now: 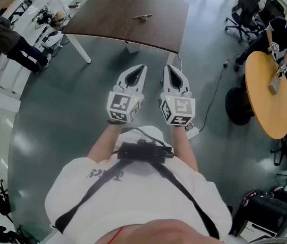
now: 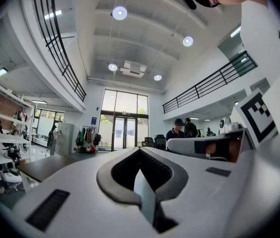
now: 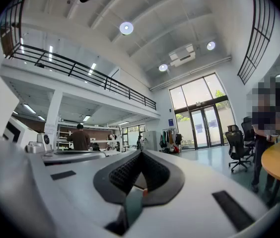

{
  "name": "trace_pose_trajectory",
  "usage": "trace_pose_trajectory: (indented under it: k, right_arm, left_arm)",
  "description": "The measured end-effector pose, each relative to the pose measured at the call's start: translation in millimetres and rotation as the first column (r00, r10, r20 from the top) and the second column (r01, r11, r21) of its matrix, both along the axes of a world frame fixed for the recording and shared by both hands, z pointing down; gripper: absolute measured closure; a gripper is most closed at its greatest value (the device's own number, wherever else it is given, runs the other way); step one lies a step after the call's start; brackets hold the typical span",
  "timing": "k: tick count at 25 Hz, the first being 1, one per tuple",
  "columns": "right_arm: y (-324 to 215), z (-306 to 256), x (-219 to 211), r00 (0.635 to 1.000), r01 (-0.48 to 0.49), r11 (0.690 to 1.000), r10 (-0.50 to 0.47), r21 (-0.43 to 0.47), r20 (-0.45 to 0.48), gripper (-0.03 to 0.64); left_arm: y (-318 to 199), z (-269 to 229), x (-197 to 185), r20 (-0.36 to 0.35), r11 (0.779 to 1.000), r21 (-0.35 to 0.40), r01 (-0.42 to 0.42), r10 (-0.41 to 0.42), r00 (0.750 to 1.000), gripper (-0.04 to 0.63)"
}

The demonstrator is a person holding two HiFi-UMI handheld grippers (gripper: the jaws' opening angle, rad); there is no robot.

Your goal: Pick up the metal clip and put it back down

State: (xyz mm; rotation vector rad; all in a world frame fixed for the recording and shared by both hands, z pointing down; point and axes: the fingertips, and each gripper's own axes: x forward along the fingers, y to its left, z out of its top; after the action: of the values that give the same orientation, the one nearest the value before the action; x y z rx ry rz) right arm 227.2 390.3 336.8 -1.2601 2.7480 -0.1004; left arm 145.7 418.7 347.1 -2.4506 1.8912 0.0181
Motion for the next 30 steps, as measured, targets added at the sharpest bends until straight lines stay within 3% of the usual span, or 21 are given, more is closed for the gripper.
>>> trace_pose_trajectory:
  k: [9,17,22,30]
  right_arm:
    - [-8.1,15.6,41.2,1.000,-0.007,0.999,0.008,-0.040,0.020,0.609]
    - [-27.8,22.5,15.2,0.996,0.073,0.996,-0.070,-0.056,0.054,0.610]
    - [-66.6,38.6,10.5,0.999,0.035,0.996,-0.033,-0.087,0.026,0.611]
    - [-183.6,42.8,2.2,0.999,-0.028,0.994,0.025,-0.106,-0.026,0.611]
  left_arm:
    - [-6.0,11.0,35.7,-0.017,0.999,-0.035,-0.011,0.010,1.000,0.584]
    - [-44.1,27.5,21.8,-0.056,0.997,-0.079,-0.020,0.015,0.998,0.584]
    - [-90.5,41.1,17.4,-0.089,0.996,-0.083,-0.039,0.032,0.995,0.584]
    - [-215.1,33.1,-7.4,-0.136,0.999,-0.026,-0.032,0.028,0.990,0.584]
